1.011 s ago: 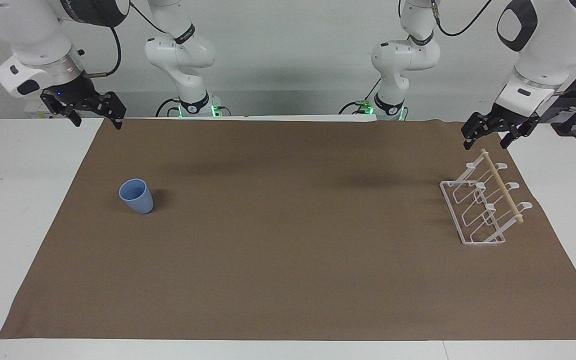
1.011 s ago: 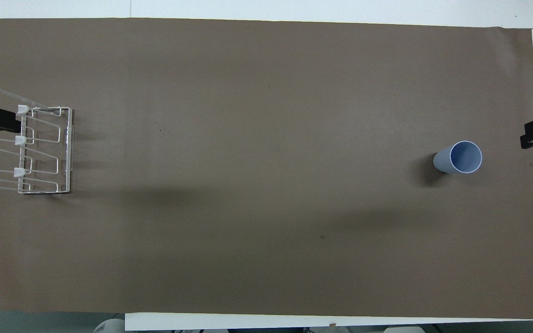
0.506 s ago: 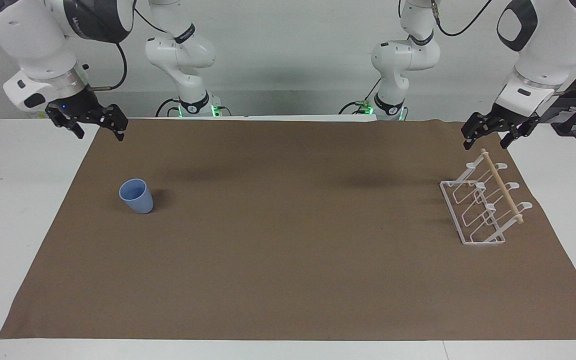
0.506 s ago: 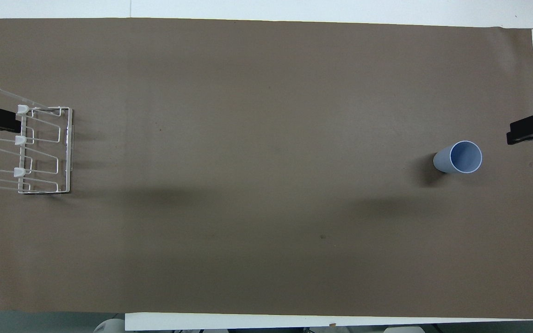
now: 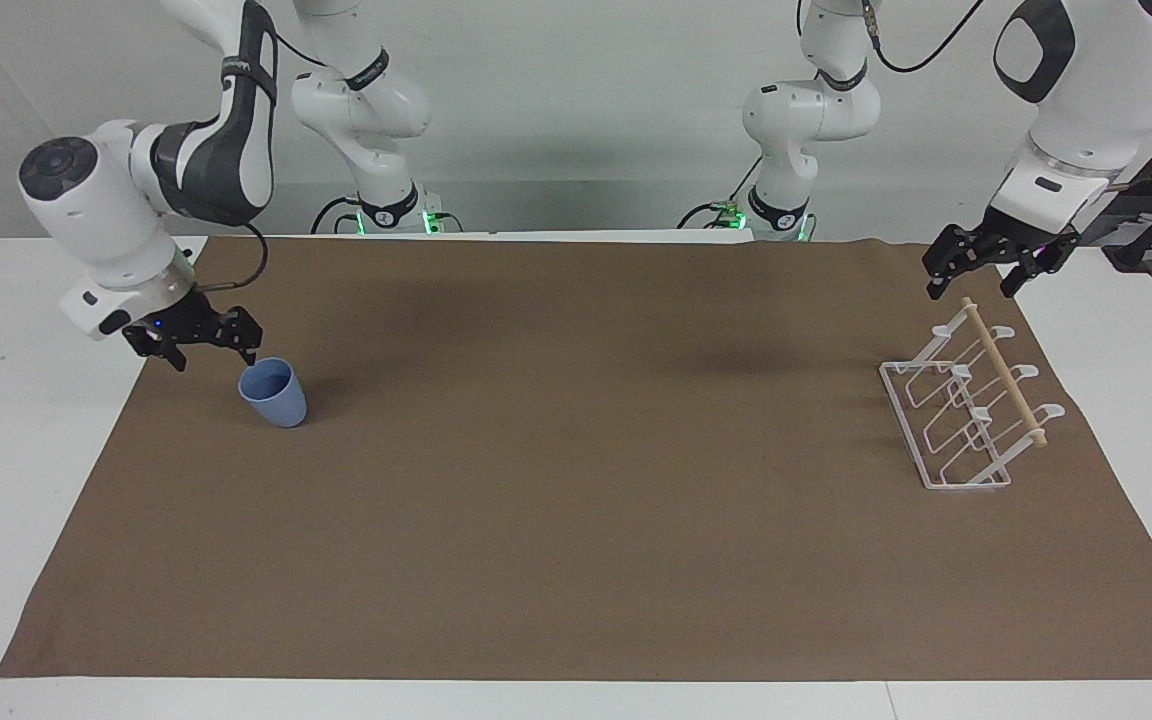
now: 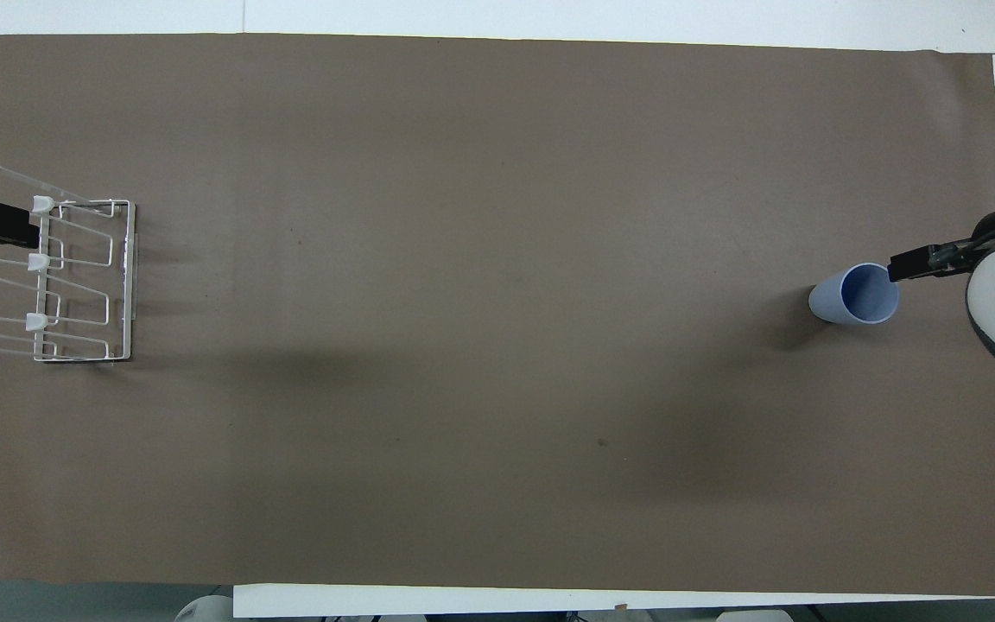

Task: Hang cup on cup holder
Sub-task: 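Grasp the light blue cup rim with the right gripper and lift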

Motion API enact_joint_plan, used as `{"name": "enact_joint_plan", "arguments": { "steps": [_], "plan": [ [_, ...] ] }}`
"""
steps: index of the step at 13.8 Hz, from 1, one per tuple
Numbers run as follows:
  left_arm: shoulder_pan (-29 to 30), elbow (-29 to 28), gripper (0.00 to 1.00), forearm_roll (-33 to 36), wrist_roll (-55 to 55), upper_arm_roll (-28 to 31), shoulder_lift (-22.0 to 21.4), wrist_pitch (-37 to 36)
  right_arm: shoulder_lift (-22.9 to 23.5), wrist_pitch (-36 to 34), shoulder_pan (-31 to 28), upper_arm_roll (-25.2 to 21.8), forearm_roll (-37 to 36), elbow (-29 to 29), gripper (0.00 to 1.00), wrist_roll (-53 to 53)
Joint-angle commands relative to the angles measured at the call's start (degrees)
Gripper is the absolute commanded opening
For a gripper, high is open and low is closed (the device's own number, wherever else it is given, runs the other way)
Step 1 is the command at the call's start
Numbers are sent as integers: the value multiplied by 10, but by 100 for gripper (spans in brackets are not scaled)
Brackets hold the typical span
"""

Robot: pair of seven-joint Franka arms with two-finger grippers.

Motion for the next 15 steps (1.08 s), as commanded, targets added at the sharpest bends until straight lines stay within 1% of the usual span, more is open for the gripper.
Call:
{"name": "enact_joint_plan", "arguments": {
  "steps": [1,3,4,5,6,8,9,10,11,12,13,15],
  "plan": [
    [5,1,100,-3,-3,-2,-6,-9,9,16,-7,4,27,-19,100,-17],
    [5,0,100,-3,-3,-2,-6,-9,15,50,-6,4,27,-44,99,-20],
    [5,1,100,-3,-3,-2,-6,-9,15,58,-5,4,27,-55,96,-27],
    [5,1,100,-3,-3,-2,-6,-9,15,65,-5,4,27,-70,91,-44],
    [5,1,100,-3,-3,-2,-6,-9,15,73,-8,4,27,-78,83,-63],
    [5,0,100,-3,-3,-2,-6,-9,24,79,-10,4,27,-77,51,-93],
    [5,1,100,-3,-3,-2,-6,-9,25,79,-9,4,26,-75,30,-99],
    [5,1,100,-3,-3,-2,-6,-9,25,79,-8,4,26,-74,17,-98],
    [5,1,100,-3,-3,-2,-6,-9,26,78,-8,4,26,-71,8,-99],
    [5,0,100,-3,-3,-2,-6,-9,27,69,-6,4,26,-60,1,-101],
    [5,1,100,-3,-3,-2,-6,-9,31,57,-6,4,26,-46,0,-105],
    [5,1,100,-3,-3,-2,-6,-9,42,1,-6,4,26,4,0,-123]
  ]
}}
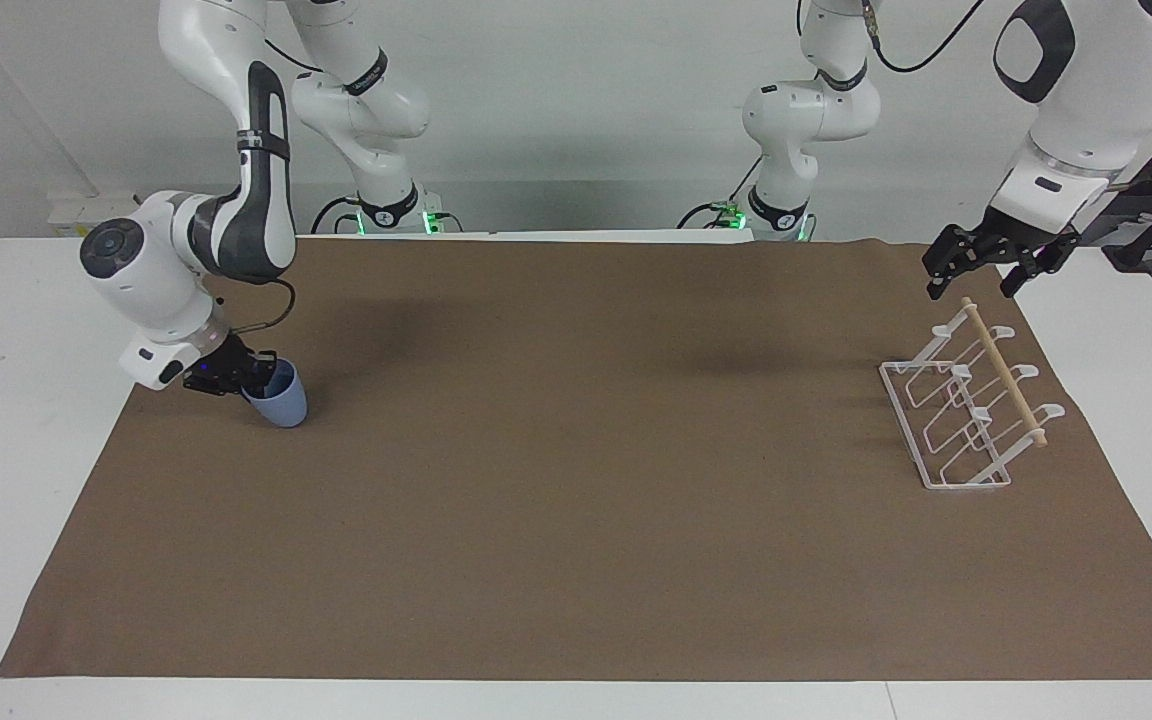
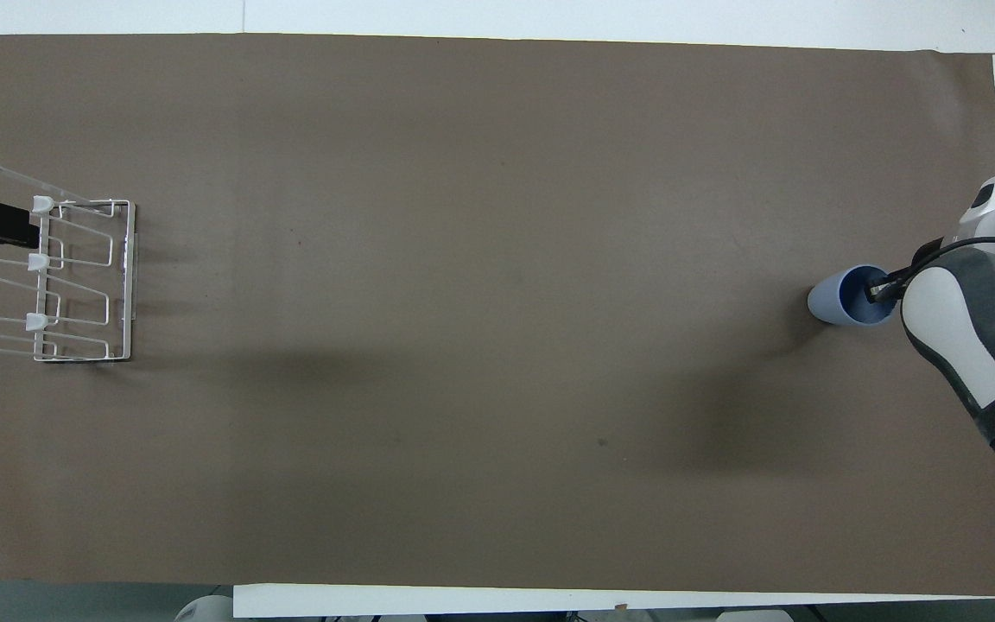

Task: Hang cup on cup holder
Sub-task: 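Grasp the light blue cup rim with the right gripper and lift, then carry the cup toward center with the right gripper while the left gripper approaches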

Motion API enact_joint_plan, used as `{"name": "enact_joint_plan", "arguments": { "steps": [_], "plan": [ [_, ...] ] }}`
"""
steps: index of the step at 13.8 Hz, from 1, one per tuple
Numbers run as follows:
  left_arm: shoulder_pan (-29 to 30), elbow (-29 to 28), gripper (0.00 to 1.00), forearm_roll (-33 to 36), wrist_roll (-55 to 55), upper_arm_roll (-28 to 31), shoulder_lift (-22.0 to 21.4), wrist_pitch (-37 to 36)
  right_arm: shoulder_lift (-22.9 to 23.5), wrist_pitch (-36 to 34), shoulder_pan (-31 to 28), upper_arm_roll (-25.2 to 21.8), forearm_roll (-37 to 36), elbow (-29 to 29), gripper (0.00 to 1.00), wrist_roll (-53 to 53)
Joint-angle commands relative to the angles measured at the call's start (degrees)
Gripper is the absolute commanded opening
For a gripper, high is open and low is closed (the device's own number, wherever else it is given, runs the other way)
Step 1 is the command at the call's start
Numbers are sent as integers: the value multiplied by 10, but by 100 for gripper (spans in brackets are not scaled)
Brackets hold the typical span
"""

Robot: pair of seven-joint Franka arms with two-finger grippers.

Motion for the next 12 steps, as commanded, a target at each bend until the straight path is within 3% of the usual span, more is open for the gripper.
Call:
{"name": "enact_joint_plan", "arguments": {
  "steps": [1,4,7,10,12],
  "plan": [
    [5,1,100,-3,-2,-2,-6,-9,14,-83,-5,5,11,73,0,-27],
    [5,1,100,-3,-2,-2,-6,-9,4,-231,2,9,114,160,0,-18],
    [5,1,100,-3,-2,-2,-6,-9,2,-319,-1,9,259,185,0,41],
    [6,-1,100,-3,-2,-2,-7,-20,-1,-327,51,11,378,178,0,122],
    [4,2,100,-3,-4,-4,-8,-33,-2,-295,98,11,455,171,0,218]
  ]
}}
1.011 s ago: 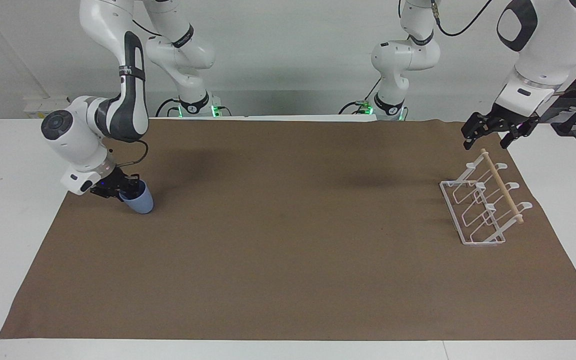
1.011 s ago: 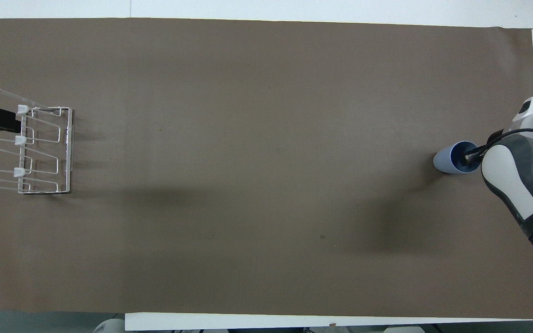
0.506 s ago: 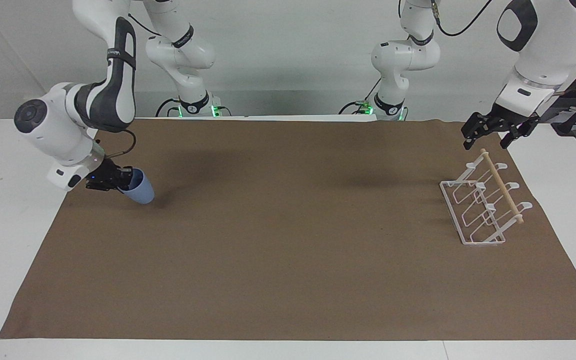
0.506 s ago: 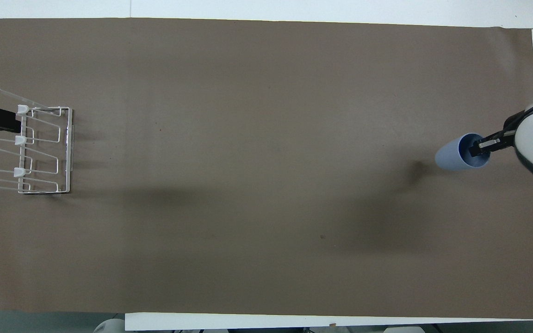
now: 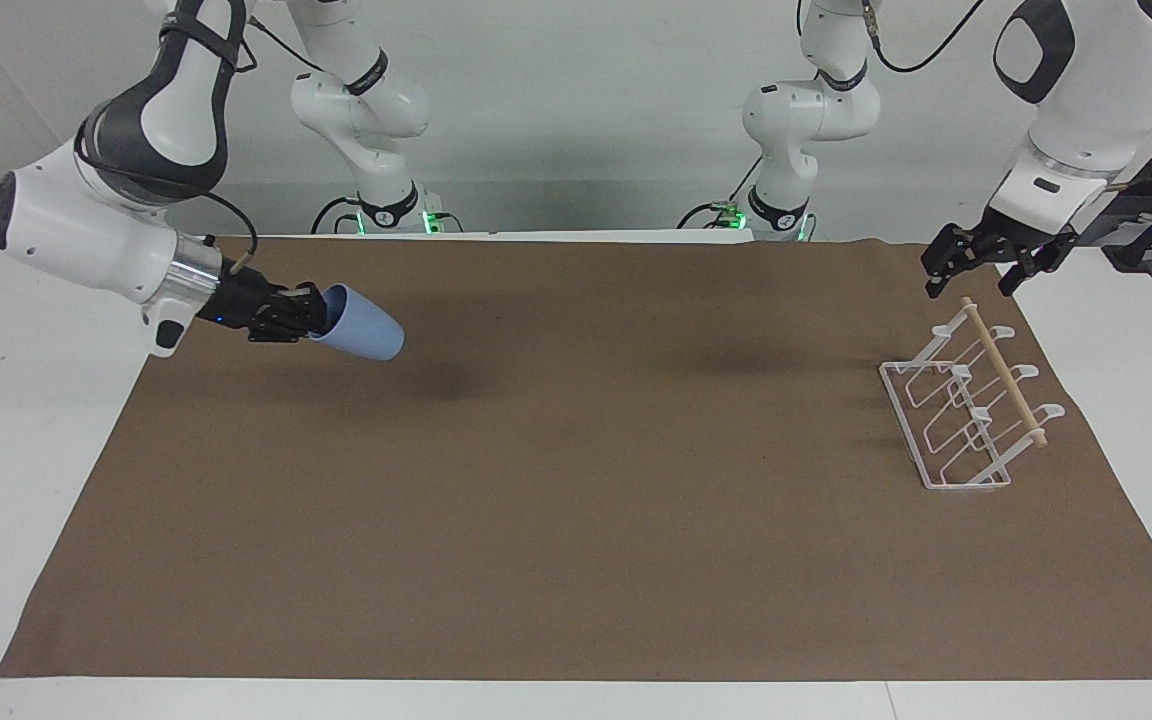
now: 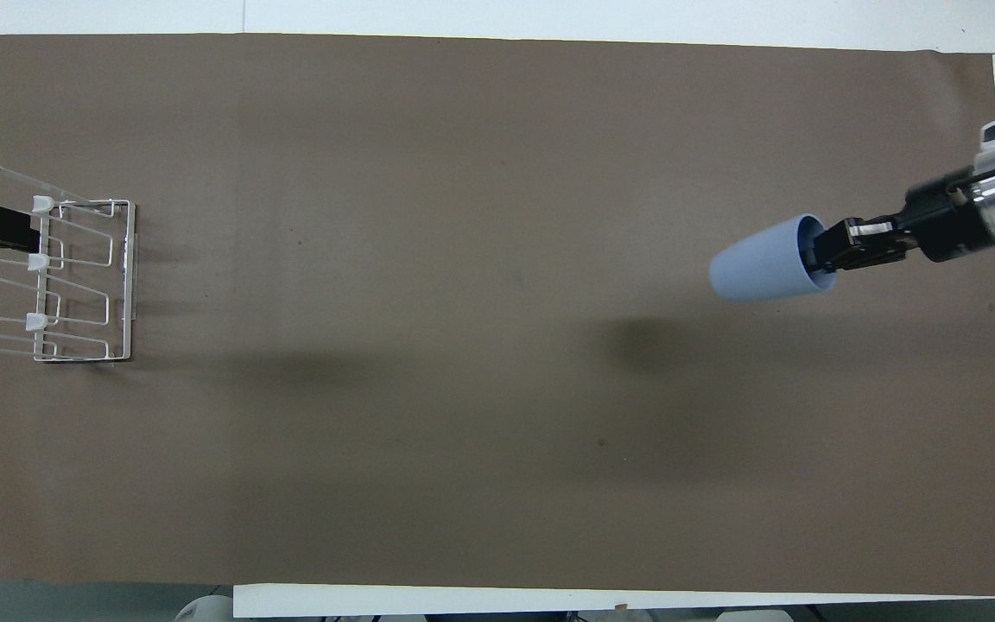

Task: Hang cup on cup holder
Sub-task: 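Carry the cup toward center with the right gripper while the left gripper approaches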

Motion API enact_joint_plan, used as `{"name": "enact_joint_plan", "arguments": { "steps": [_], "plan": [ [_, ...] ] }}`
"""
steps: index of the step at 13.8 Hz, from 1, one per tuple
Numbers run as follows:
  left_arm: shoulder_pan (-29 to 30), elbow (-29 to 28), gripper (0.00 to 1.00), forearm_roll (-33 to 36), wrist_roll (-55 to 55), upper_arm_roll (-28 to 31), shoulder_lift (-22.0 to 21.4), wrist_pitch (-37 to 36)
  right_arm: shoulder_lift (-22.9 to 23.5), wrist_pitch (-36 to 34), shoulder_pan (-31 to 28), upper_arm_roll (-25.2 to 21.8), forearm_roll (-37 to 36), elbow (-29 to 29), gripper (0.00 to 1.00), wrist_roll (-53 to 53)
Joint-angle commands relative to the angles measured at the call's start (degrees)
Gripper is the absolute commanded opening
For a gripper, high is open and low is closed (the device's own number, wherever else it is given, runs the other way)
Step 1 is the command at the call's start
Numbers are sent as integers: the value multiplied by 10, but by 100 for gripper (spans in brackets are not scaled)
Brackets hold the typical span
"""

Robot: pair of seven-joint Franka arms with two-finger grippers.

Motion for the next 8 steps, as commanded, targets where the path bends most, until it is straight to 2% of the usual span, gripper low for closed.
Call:
{"name": "enact_joint_plan", "arguments": {
  "steps": [1,3,6,8],
  "plan": [
    [-1,4,100,-3,-8,-4,-8,-24,-7,55,65,2,112,-25,0,119],
    [-3,5,100,0,-58,-8,-10,-32,-23,128,114,2,222,-71,0,182],
    [-3,-7,100,-18,-90,-14,-16,-24,-25,239,202,2,305,-100,0,244],
    [-3,-12,100,-102,-167,-14,-17,-24,-20,290,246,2,346,-101,0,282]
  ]
}}
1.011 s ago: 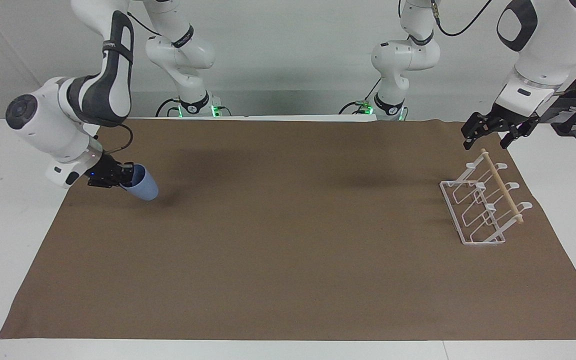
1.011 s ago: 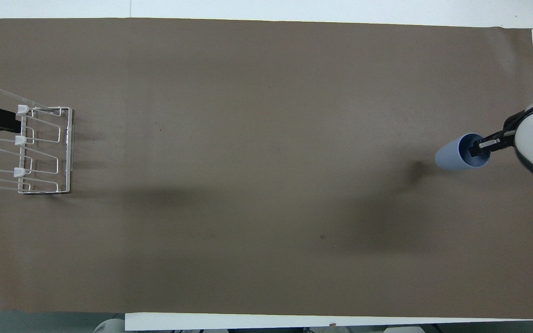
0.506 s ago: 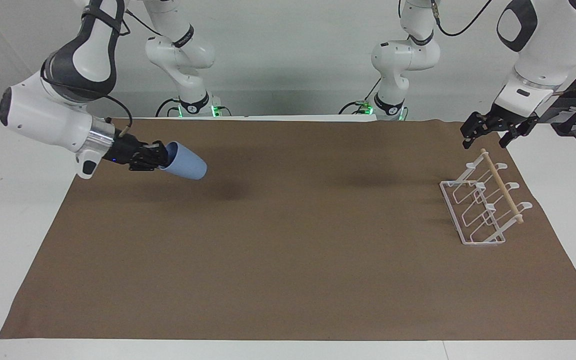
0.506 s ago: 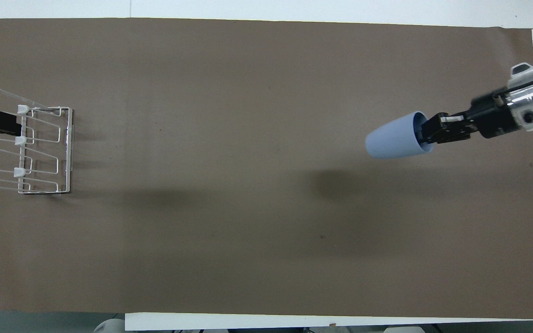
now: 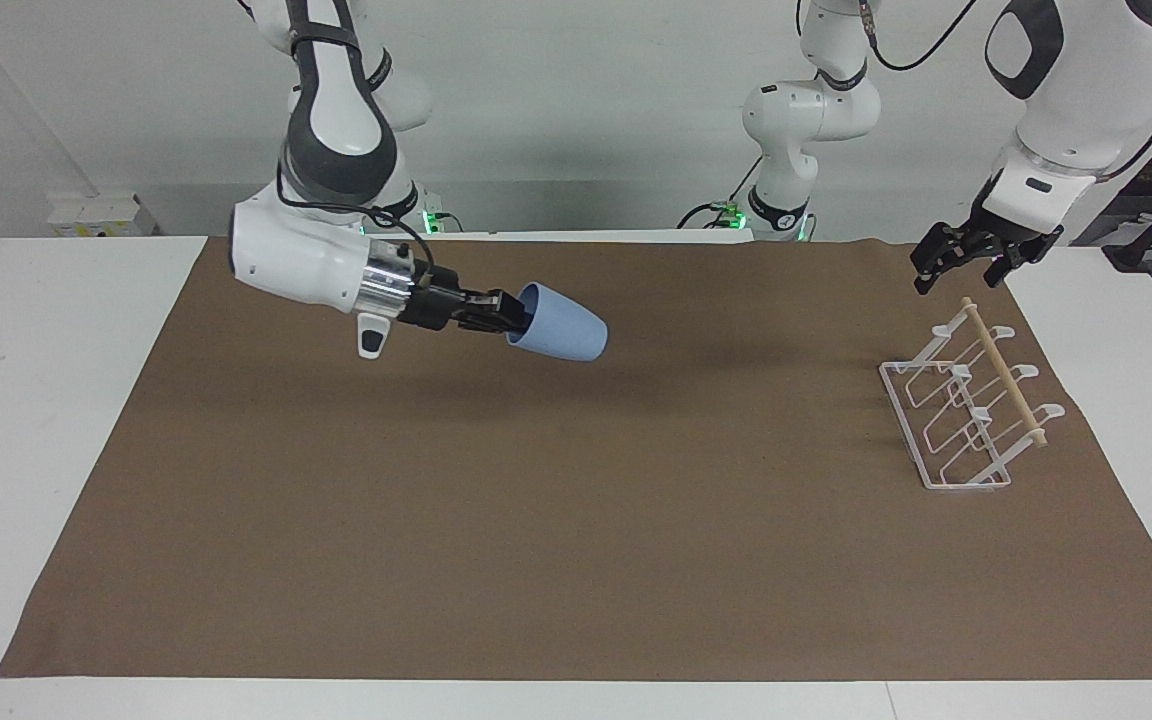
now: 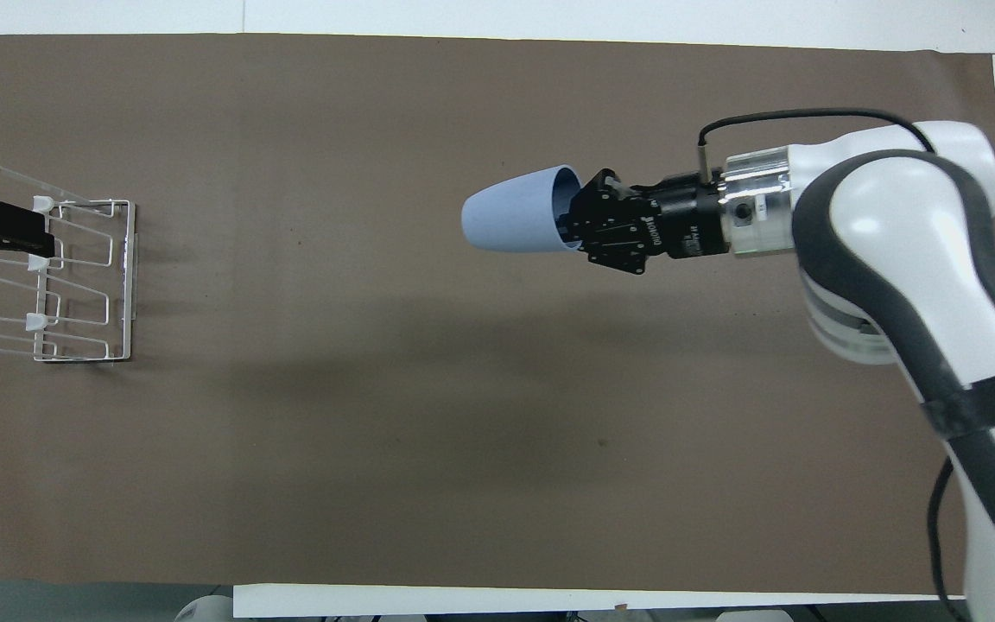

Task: Hang cup on cup holder
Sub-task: 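Carry the cup toward center with the right gripper while the left gripper approaches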

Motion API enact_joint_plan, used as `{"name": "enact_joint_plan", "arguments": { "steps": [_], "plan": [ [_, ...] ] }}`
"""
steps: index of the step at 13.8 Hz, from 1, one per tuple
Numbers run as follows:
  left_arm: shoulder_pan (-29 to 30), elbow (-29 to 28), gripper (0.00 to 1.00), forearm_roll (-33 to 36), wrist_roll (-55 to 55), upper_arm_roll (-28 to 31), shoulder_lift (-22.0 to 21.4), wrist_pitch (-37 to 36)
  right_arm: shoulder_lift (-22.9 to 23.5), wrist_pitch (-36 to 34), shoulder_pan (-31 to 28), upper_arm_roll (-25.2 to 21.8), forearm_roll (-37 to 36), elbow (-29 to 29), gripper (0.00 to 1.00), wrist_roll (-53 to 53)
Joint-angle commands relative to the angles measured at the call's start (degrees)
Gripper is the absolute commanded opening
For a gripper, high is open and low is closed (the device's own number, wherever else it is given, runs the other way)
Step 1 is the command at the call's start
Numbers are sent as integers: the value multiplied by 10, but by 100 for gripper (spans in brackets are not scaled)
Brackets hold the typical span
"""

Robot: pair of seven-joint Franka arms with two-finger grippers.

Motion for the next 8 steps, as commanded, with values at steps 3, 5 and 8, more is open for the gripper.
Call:
{"name": "enact_joint_plan", "arguments": {
  "steps": [3,5,8],
  "plan": [
    [-56,-25,100,-89,-275,-9,-6,22,-12,74,58,-2,39,-18,0,71],
    [-90,-56,100,-153,-433,-9,-4,96,-12,77,59,-2,49,-19,0,77],
    [-148,-76,100,-254,-616,-9,13,180,-13,101,78,-2,62,-29,0,80]
  ]
}}
